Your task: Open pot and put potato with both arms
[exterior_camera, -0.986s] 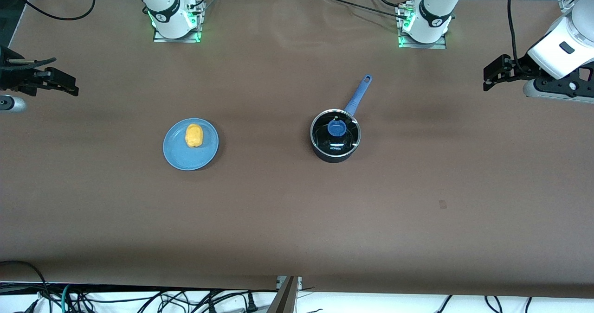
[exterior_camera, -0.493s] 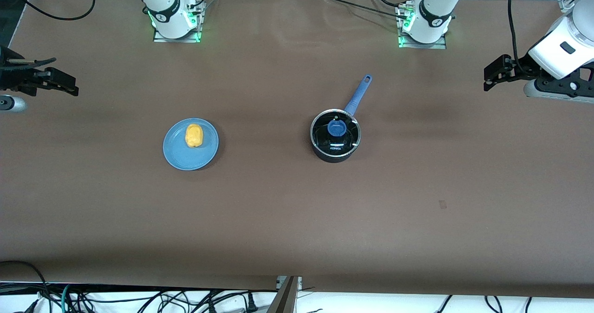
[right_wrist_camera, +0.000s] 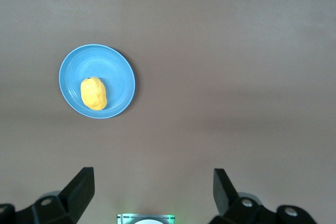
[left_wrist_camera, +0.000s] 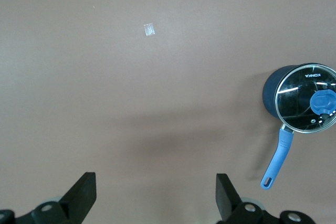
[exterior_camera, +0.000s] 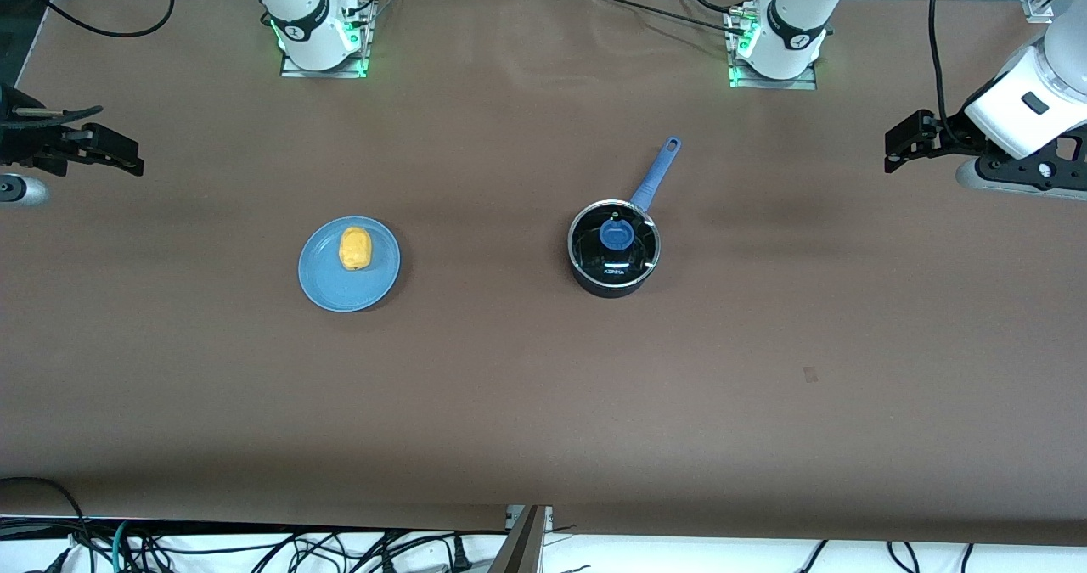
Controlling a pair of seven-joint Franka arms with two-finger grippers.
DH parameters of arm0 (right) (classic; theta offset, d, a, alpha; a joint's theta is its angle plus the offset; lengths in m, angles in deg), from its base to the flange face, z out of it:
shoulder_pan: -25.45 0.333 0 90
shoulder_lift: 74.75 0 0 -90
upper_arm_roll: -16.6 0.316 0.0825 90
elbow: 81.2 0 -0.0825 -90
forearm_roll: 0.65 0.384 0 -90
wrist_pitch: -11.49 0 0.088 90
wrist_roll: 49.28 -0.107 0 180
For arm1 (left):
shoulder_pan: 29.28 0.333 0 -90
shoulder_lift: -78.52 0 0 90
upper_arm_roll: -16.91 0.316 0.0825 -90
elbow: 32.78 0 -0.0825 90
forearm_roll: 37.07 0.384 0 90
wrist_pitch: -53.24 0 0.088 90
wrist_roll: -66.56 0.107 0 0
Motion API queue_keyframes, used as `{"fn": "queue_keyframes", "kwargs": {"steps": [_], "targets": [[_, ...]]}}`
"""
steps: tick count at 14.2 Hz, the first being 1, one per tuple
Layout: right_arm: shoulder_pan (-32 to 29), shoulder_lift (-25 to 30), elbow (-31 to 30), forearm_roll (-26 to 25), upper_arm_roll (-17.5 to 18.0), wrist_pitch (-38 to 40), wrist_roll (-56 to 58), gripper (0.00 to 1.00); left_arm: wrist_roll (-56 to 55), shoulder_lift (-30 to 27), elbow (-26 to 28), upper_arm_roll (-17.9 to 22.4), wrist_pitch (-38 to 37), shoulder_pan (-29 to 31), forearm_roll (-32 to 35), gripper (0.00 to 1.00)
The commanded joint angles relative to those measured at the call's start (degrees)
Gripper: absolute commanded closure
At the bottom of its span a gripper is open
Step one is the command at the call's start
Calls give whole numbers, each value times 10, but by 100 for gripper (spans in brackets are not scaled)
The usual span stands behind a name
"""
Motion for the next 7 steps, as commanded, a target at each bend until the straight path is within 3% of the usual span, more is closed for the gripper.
{"fn": "queue_keyframes", "kwargs": {"steps": [1, 7], "targets": [[-5, -6, 14, 8, 2, 4, 11, 0, 8, 12, -10, 2, -9, 1, 3, 0], [-5, -6, 14, 8, 2, 4, 9, 0, 10, 13, -11, 2, -26, 1, 1, 0]]}}
